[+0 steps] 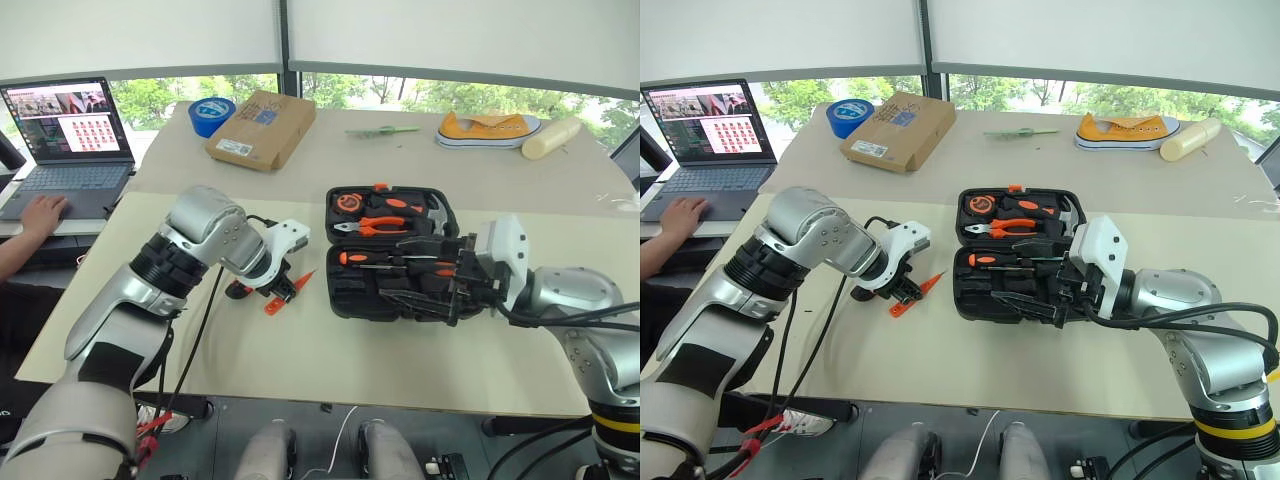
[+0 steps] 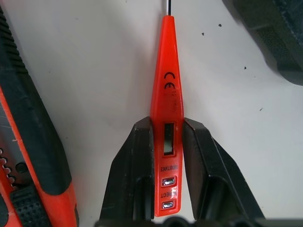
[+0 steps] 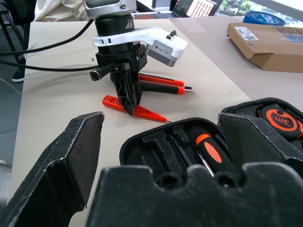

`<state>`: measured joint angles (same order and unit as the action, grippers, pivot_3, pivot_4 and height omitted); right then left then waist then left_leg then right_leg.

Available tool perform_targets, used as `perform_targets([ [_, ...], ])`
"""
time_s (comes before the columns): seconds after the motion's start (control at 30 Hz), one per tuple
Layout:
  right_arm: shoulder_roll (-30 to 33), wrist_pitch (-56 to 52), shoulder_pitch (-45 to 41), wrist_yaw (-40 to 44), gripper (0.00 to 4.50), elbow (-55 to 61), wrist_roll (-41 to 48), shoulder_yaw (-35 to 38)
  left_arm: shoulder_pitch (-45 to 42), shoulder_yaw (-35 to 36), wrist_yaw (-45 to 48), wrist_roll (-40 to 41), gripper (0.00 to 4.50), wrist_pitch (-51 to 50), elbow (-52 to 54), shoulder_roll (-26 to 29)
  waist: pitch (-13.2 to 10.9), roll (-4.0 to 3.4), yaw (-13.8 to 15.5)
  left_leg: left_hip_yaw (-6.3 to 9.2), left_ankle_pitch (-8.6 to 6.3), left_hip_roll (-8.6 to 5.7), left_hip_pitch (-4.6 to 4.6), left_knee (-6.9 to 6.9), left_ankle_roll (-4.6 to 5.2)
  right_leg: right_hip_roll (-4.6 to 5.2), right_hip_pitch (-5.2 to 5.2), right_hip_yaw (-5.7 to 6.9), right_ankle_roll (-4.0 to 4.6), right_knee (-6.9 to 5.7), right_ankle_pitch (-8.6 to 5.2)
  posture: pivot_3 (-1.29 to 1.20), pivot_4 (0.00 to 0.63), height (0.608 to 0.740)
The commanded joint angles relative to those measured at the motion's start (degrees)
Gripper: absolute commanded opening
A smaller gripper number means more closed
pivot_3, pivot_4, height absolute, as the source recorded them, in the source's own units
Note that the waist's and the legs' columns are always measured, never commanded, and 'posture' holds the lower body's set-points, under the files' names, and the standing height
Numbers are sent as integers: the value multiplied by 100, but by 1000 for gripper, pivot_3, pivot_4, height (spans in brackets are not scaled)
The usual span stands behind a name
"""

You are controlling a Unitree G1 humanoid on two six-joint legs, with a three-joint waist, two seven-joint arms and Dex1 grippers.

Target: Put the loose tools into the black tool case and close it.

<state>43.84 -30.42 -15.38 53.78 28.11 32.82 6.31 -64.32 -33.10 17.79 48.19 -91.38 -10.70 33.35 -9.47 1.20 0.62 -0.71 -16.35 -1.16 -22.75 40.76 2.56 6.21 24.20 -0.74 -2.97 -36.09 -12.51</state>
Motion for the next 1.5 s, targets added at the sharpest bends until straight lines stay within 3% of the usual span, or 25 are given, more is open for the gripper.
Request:
perform_targets([
  [0.03, 0, 139, -52, -23, 4500, 58, 66, 139, -22, -373, 489, -419, 414, 67, 146, 131, 0, 0, -8, 0, 0, 0, 0, 0, 0, 0, 0, 0, 0, 0, 0, 0, 150, 735],
  [0.17, 101, -3, -15, 48, 4500, 19, 160, 202, -194, -980, 1584, -1058, 414, 1058, 547, 734, 0, 0, -28, -1, 0, 1, -1, -1, 0, -2, 4, 0, 1, 0, -1, 0, 150, 735],
  [0.3, 410, -220, 256, 271, 4500, 136, 314, 317, -360, -1479, 3673, -1995, 414, 3176, 897, 1608, -4, -1, -56, -3, 5, 5, -10, -3, -7, -6, 17, 0, 5, 2, -3, 0, 150, 735],
  [0.43, 591, -184, 557, 283, 4500, 231, 306, 429, -471, -1449, 4912, -3018, 414, 5201, 283, 1697, -4, 0, 21, -7, 5, 5, -19, 1, -7, -7, 15, 4, 6, 16, -3, 0, 150, 735],
  [0.6, 560, -193, 820, 113, 4500, 280, 308, 624, -877, -1195, 5695, -3654, 414, 6490, -732, 817, -6, 4, 92, -5, -7, 1, -34, 26, 25, -4, 7, 7, -2, 25, -4, 0, 150, 735],
  [0.9, 536, -198, 1186, -164, 4500, 507, 260, 805, -1624, -1108, 6211, -4404, 414, 6254, -2457, -1274, -9, 8, 37, -2, -21, 0, -57, 54, 53, -4, 8, 10, -18, 12, -2, 0, 150, 735],
  [1.13, 465, -202, 1529, -420, 4500, 760, 316, 991, -1856, -1076, 6403, -5000, 414, 6070, -3514, -2100, -10, 9, -24, -2, -26, 1, -53, 52, 63, -6, 11, 5, -21, 11, -5, 0, 150, 735],
  [1.5, 325, -173, 1573, -718, 4500, 855, 271, 927, -1981, -713, 6370, -5522, 414, 6081, -4523, -2786, -10, 10, 2, -1, -28, 2, -55, 54, 65, -5, 11, 5, -22, 11, -5, 0, 150, 735],
])
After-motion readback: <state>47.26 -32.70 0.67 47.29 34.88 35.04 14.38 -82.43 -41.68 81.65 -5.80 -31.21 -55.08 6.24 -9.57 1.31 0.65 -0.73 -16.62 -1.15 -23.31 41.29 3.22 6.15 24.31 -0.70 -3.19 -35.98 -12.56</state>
